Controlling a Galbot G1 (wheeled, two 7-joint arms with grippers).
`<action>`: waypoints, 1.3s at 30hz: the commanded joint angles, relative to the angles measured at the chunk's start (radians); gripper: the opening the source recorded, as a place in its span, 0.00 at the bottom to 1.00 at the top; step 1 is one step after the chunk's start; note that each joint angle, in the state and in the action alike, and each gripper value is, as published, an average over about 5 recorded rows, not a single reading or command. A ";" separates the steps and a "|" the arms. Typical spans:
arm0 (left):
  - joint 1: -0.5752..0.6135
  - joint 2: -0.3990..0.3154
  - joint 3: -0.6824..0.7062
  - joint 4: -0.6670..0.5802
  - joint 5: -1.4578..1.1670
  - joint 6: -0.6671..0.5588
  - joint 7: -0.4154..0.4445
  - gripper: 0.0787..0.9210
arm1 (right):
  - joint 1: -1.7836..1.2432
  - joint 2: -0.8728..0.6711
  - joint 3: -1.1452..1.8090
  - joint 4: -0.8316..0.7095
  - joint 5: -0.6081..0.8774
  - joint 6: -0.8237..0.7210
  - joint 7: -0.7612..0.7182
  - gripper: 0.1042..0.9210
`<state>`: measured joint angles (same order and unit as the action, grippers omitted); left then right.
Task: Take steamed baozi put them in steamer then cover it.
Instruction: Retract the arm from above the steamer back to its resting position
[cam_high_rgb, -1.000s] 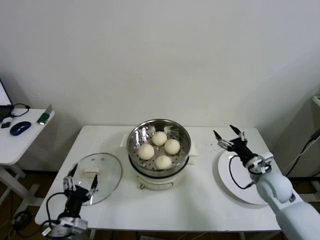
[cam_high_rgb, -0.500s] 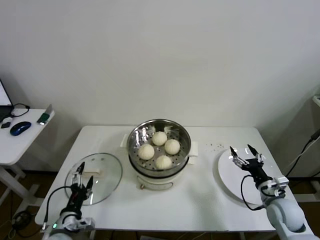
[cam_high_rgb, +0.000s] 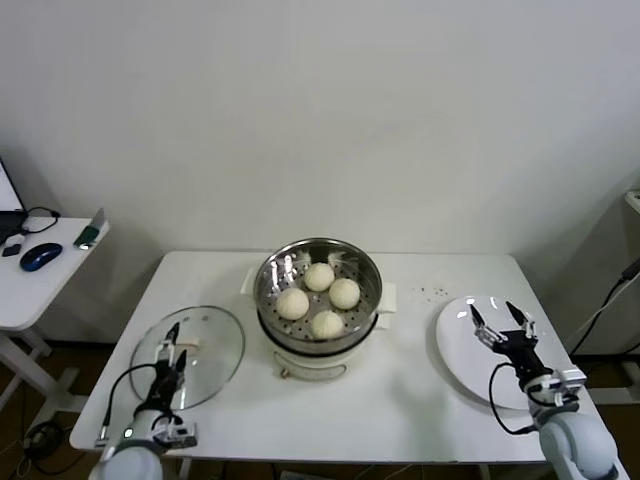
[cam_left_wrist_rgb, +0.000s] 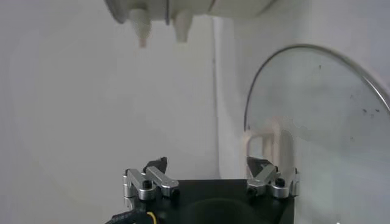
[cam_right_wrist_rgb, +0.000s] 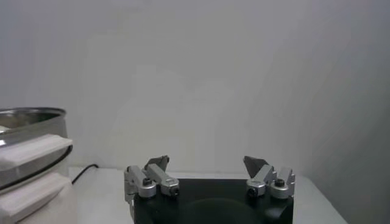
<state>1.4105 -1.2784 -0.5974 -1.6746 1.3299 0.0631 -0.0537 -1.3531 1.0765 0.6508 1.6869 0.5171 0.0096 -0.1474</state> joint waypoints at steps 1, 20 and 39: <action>-0.125 0.001 0.015 0.181 0.057 -0.012 -0.043 0.88 | -0.019 0.022 0.020 -0.002 -0.033 0.003 -0.004 0.88; -0.206 -0.002 0.033 0.266 0.013 -0.030 -0.133 0.83 | -0.022 0.055 0.004 -0.008 -0.098 0.021 -0.012 0.88; -0.160 0.012 0.026 0.187 -0.033 -0.032 -0.144 0.19 | -0.003 0.068 -0.013 -0.001 -0.128 0.025 -0.012 0.88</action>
<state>1.2309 -1.2789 -0.5706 -1.4147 1.3240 0.0171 -0.1898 -1.3621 1.1419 0.6382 1.6873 0.4000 0.0332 -0.1593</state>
